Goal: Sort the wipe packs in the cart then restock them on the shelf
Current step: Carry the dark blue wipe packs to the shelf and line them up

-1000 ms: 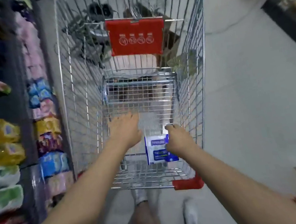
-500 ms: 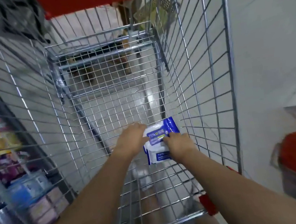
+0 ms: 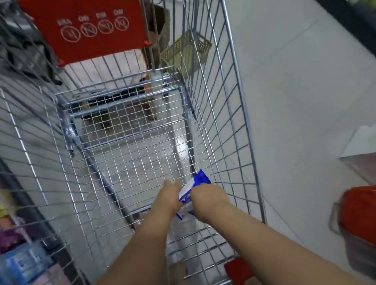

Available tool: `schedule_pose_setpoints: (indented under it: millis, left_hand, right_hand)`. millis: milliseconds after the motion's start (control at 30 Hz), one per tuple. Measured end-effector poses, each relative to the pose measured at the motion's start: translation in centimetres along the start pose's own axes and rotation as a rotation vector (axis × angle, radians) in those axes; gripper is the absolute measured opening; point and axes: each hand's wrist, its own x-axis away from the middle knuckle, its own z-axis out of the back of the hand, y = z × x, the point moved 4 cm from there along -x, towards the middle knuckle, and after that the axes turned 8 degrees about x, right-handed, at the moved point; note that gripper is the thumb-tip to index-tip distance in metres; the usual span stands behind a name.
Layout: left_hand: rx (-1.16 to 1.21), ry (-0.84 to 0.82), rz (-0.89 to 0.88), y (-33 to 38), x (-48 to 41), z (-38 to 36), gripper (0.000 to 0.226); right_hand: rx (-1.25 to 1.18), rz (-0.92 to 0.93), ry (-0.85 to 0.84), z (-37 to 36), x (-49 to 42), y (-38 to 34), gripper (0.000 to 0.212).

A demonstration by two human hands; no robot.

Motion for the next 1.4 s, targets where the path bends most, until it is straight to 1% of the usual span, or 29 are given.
schedule_pose_setpoints:
  millis: [67,133,233,300,367,433,467,533,600,667,733,767,867,967,1033,1100,1167,1267,1333,1400]
  left_hand:
    - [0.039,0.01,0.013,0.2,1.1,0.5,0.015]
    - [0.089,0.092,0.047,0.3,2.7,2.3,0.01]
    - [0.159,0.288,0.113,0.4,6.9,6.7,0.021]
    - [0.244,0.426,0.156,0.4,10.8,9.7,0.024]
    - [0.323,0.582,0.172,0.7,15.7,12.1,0.032]
    - [0.402,0.735,0.135,1.7,21.3,13.8,0.045]
    - [0.461,0.809,0.087,2.5,24.4,14.4,0.05]
    - [0.542,0.958,0.021,3.8,31.1,15.2,0.055]
    - [0.614,1.111,-0.018,4.3,38.0,15.1,0.052]
    - [0.693,1.249,-0.026,4.0,45.2,13.6,0.049]
    - [0.681,1.355,-0.009,4.4,52.2,11.4,0.049]
    - [0.656,1.389,0.005,4.4,55.5,10.0,0.051]
    - [0.58,1.457,0.139,4.8,64.7,5.5,0.056]
    - [0.637,1.575,0.289,4.3,72.5,-0.4,0.051]
    - [0.704,1.667,0.38,4.2,76.6,-5.1,0.05]
    - [0.763,1.758,0.464,4.0,80.1,-10.2,0.039]
    - [0.798,1.853,0.564,3.8,83.4,-14.7,0.032]
    - [0.855,1.965,0.712,1.8,88.1,-20.1,0.026]
    - [0.863,1.963,0.837,-0.6,90.4,-22.5,0.027]
    - [0.841,1.899,0.916,-3.3,91.8,-23.6,0.033]
  right_hand:
    - [-0.022,0.021,0.049,0.8,0.7,0.3,0.027]
    - [-0.051,0.058,0.085,1.8,1.6,0.6,0.025]
    - [-0.073,0.157,0.154,3.9,3.4,0.5,0.021]
    - [-0.093,0.229,0.226,5.7,5.0,0.3,0.018]
    - [-0.127,0.327,0.296,8.0,7.4,-0.2,0.022]
    - [-0.183,0.447,0.35,10.7,10.5,-0.8,0.035]
    - [-0.195,0.519,0.372,12.2,12.4,-1.3,0.037]
    - [-0.179,0.658,0.428,14.8,16.0,-2.7,0.027]
    - [-0.158,0.804,0.461,17.0,19.5,-4.8,0.02]
    - [-0.158,0.969,0.43,18.4,23.6,-7.9,0.018]
    - [-0.175,1.15,0.377,19.1,28.5,-11.5,0.019]
    - [-0.181,1.243,0.345,18.9,31.0,-13.4,0.023]
    - [-0.129,1.515,0.242,16.7,39.3,-19.1,0.034]
    - [-0.056,1.694,0.119,12.7,47.2,-24.0,0.03]
    - [-0.023,1.773,0.003,9.7,51.8,-26.7,0.028]
    - [-0.006,1.839,-0.099,6.6,55.8,-29.2,0.029]
    - [0.014,1.864,-0.216,3.2,58.8,-31.4,0.027]
    - [0.052,1.867,-0.33,-1.6,62.0,-34.8,0.029]
    - [0.032,1.861,-0.356,-4.4,63.5,-37.1,0.03]
    - [-0.072,1.828,-0.335,-6.8,64.3,-39.4,0.027]
